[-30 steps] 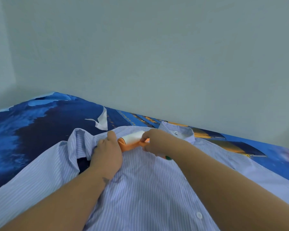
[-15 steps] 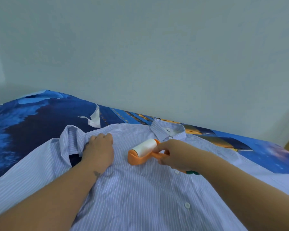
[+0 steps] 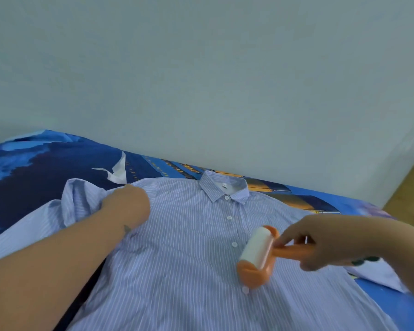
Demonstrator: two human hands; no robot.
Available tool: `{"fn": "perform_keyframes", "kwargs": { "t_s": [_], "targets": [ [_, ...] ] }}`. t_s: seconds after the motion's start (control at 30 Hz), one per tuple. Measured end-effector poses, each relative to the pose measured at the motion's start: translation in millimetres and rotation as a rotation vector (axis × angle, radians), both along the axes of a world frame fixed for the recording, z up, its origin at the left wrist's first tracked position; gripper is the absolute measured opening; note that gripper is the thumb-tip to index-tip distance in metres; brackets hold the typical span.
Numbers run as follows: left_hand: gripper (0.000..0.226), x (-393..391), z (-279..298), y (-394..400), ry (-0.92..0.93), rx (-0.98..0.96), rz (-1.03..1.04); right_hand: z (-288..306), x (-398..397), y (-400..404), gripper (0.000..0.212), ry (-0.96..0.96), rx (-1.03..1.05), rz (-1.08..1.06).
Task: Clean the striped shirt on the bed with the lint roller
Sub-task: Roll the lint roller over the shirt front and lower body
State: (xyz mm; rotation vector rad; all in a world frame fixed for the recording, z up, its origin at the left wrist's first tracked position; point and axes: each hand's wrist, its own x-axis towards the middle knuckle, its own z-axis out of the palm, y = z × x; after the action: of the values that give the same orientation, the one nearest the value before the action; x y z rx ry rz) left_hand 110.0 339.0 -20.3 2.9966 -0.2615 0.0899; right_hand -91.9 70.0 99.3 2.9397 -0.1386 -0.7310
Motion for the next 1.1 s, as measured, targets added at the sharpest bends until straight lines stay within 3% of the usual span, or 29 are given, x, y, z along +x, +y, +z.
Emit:
{"fn": "perform_keyframes", "kwargs": {
  "t_s": [0.07,0.13,0.3,0.57,1.1],
  "targets": [
    [0.033,2.0,3.6,-8.2,-0.066,-0.036,-0.012,1.9,11.0,-2.0,0.049,-0.078,0.019,-0.011],
    [0.032,2.5,0.3,-18.7,-0.101,-0.076,-0.050,-9.1,29.6,1.4,0.035,-0.226,0.100,-0.012],
    [0.039,10.9,-16.3,-35.5,-0.014,-0.127,-0.102,-51.8,83.9,21.3,0.027,-0.402,0.196,-0.041],
    [0.055,15.6,-29.6,-31.1,-0.005,-0.163,-0.038,-65.4,141.5,50.3,0.033,-0.363,0.179,0.062],
    [0.060,23.4,-39.2,-30.4,-0.059,-0.129,-0.065,-72.8,224.3,91.3,0.033,-0.368,0.194,0.079]
  ]
}}
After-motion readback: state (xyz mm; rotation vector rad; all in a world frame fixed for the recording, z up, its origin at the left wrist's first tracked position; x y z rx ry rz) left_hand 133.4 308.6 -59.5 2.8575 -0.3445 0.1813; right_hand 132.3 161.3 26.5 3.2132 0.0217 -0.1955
